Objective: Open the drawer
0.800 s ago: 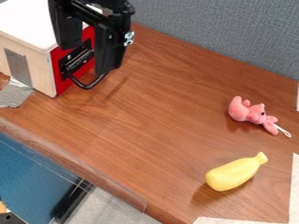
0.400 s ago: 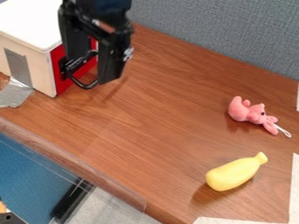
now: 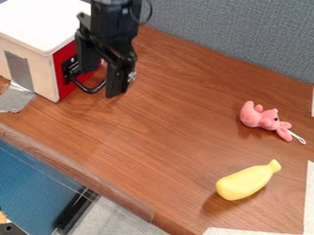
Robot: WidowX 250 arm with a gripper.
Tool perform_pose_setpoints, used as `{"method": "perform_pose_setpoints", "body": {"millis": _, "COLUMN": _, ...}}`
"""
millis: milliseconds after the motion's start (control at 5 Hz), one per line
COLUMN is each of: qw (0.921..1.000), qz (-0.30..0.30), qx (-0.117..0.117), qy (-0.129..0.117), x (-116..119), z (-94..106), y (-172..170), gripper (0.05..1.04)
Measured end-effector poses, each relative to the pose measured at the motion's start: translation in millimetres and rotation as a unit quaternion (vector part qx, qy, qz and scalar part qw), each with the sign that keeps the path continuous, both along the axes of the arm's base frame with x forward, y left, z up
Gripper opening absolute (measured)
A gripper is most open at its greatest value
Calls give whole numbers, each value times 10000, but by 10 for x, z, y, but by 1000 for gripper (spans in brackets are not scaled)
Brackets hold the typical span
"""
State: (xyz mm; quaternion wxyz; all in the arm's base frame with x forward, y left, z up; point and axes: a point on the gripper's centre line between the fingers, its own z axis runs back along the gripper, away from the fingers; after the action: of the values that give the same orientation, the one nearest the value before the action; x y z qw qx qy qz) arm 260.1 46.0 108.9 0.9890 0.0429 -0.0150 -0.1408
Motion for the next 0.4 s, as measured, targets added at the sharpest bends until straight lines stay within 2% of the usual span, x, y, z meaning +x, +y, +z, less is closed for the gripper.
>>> {"method": "perform_pose_setpoints", "body": {"millis": 400, "qw": 10000, "qz": -17, "qx": 90, "qy": -39, "x": 270, "z": -247, "y": 154, "gripper": 1000}}
